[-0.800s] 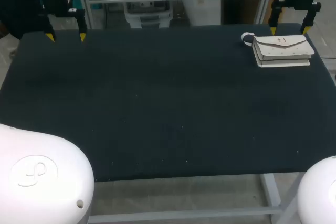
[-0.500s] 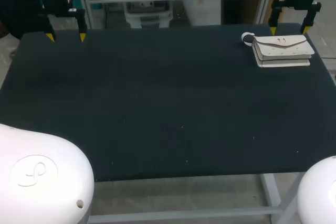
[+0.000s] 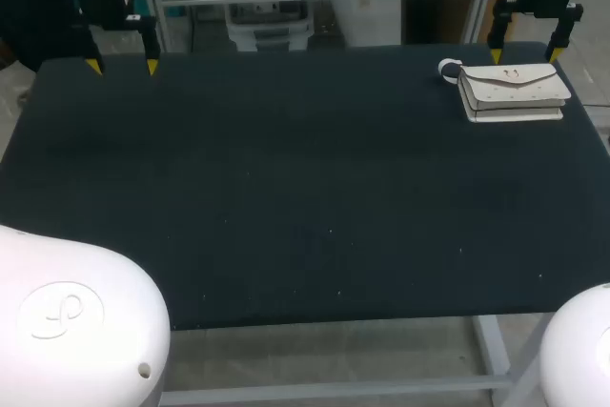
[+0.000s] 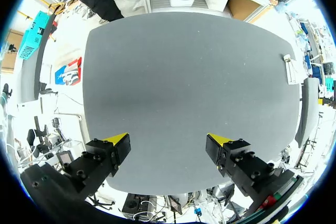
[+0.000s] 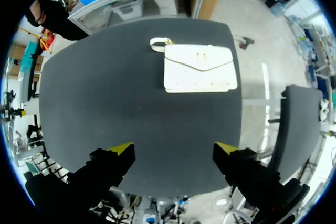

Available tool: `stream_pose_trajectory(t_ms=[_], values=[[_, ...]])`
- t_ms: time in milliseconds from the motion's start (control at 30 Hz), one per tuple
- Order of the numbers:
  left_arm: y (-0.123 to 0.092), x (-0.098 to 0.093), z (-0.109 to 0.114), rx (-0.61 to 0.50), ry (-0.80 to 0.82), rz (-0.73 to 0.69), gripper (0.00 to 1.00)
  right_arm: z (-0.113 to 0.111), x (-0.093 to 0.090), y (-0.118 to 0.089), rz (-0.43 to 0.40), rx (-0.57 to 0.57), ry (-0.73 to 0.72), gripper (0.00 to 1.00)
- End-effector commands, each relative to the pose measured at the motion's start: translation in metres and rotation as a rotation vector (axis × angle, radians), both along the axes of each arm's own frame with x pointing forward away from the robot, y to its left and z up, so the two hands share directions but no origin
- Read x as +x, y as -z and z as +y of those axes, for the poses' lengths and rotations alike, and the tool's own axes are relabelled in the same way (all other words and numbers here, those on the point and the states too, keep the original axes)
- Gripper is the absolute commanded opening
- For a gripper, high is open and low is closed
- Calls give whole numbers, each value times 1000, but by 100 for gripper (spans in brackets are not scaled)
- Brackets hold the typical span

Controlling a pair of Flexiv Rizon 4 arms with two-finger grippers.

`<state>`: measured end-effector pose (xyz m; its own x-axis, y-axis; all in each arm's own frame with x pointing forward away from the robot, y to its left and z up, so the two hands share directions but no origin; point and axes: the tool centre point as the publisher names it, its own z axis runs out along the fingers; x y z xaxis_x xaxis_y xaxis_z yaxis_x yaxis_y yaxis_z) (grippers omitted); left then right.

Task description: Pick up the bag, open it, inspect its contents, close it, and place it on the opposite side

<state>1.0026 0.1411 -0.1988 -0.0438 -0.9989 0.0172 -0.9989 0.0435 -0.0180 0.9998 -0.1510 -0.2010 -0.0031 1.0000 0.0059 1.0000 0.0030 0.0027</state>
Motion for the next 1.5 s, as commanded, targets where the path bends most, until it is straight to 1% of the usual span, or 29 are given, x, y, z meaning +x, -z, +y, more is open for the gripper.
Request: stream_pose_trajectory(t_ms=[33, 300, 367, 433, 467, 500, 533, 567, 600, 633, 667, 700, 733, 767, 900, 1033, 1167, 1267, 1500], values=[[3, -16, -9, -31, 49, -69, 100, -10, 0, -1, 6, 40, -5, 100], [15, -32, -24, -95, 130, -130, 100, -32, 3, 4, 53, 186, -58, 100], [16, -37, -27, -113, 171, -162, 100, -39, 5, 5, 59, 182, -52, 100], [17, -41, -29, -130, 227, -204, 100, -43, 7, 5, 70, 219, -67, 100], [19, -42, -30, -134, 267, -229, 100, -46, 8, 5, 76, 233, -70, 100], [19, -45, -31, -162, 320, -268, 100, -48, 9, 4, 83, 252, -79, 100], [19, -47, -32, -178, 350, -279, 100, -51, 10, 4, 86, 279, -89, 100], [20, -50, -34, -189, 413, -329, 100, -53, 10, 4, 93, 297, -95, 100], [20, -52, -35, -210, 453, -345, 100, -56, 11, 5, 100, 302, -92, 100], [22, -52, -37, -205, 486, -358, 100, -58, 12, 6, 105, 302, -92, 100], [23, -55, -40, -216, 552, -404, 100, -60, 13, 8, 117, 320, -98, 100], [24, -57, -42, -230, 585, -398, 100, -63, 14, 10, 122, 338, -94, 100], [26, -58, -46, -225, 643, -427, 100, -65, 14, 12, 131, 346, -90, 100], [27, -61, -49, -244, 709, -469, 100, -67, 16, 15, 141, 362, -89, 100], [32, -68, -60, -298, 892, -531, 100, -77, 21, 25, 154, 422, -84, 100], [37, -71, -71, -348, 1046, -586, 100, -88, 27, 30, 139, 445, -76, 100], [43, -73, -81, -410, 1172, -586, 100, -101, 34, 34, 123, 468, -53, 100], [43, -73, -81, -410, 1172, -586, 100, -108, 37, 37, 99, 472, -28, 100], [43, -73, -81, -410, 1172, -586, 100, -131, 44, 43, 25, 497, 89, 100]])
